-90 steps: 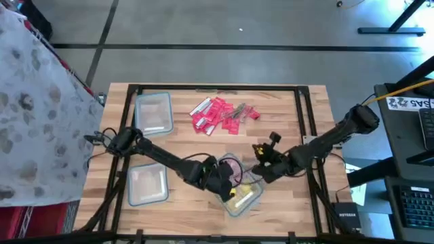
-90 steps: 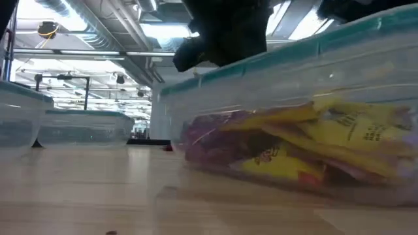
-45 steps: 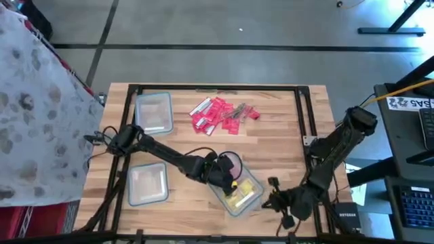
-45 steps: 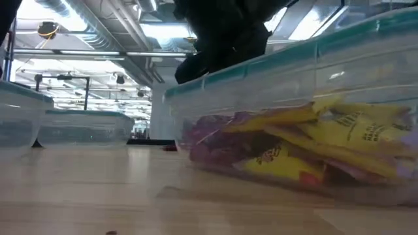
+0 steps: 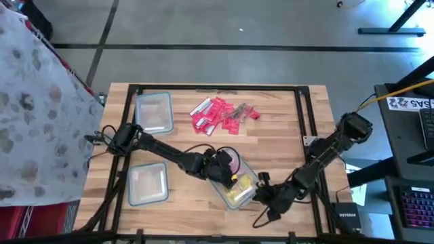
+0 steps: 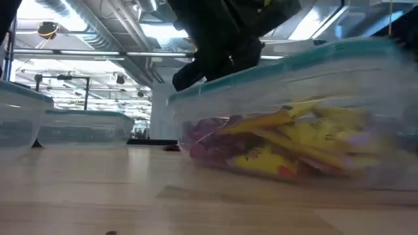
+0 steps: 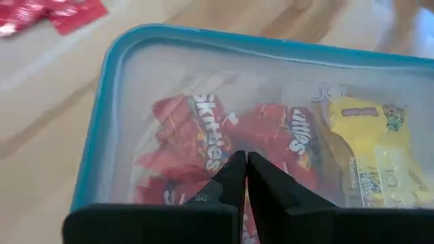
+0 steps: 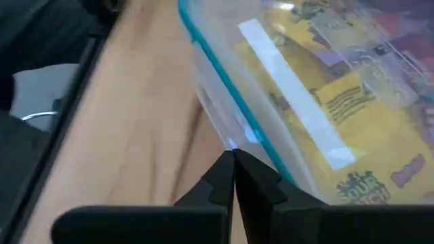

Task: Sort candy
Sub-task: Close the right transparent bin

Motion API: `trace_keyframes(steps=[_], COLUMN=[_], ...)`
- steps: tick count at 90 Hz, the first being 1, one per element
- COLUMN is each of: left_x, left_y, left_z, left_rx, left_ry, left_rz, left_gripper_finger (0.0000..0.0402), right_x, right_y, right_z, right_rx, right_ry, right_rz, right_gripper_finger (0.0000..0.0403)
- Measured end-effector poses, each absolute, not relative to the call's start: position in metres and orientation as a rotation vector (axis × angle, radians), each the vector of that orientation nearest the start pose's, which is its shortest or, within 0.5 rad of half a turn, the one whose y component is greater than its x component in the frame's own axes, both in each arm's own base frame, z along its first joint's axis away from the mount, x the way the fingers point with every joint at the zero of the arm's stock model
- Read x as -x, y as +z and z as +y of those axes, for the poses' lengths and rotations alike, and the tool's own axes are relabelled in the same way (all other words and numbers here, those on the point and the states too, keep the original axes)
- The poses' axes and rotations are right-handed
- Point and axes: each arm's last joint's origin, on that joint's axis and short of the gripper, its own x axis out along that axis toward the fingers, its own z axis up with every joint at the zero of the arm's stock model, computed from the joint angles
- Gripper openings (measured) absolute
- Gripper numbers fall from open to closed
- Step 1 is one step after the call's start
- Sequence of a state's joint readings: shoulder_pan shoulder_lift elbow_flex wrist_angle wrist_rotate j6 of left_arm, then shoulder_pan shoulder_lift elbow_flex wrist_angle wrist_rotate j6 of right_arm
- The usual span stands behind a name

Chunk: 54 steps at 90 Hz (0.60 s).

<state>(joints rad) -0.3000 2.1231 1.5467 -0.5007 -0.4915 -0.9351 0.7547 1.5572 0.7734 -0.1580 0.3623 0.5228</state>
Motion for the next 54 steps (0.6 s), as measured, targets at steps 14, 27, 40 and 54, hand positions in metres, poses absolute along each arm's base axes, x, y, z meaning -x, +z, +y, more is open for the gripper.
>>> trace_keyframes(steps=[14, 27, 40, 54], left_x=[-0.428, -0.434, -0.438, -0.438], left_y=[0.143, 0.133, 0.128, 0.128], left_z=[-0.117, -0.119, -0.119, -0.122], left_rx=[0.443, 0.473, 0.426, 0.426], left_ry=[0.685, 0.687, 0.731, 0.701], left_rz=[0.798, 0.761, 0.685, 0.7], left_gripper_finger=[0.0, 0.0, 0.0, 0.0], right_x=[-0.224, -0.23, -0.23, -0.218], right_y=[0.156, 0.153, 0.153, 0.162], right_z=[0.181, 0.174, 0.171, 0.178], right_rx=[0.034, 0.006, 0.023, 0.05], right_ry=[0.028, -0.065, -0.101, -0.058], right_rz=[0.841, 0.819, 0.807, 0.785], right_gripper_finger=[0.0, 0.0, 0.0, 0.0])
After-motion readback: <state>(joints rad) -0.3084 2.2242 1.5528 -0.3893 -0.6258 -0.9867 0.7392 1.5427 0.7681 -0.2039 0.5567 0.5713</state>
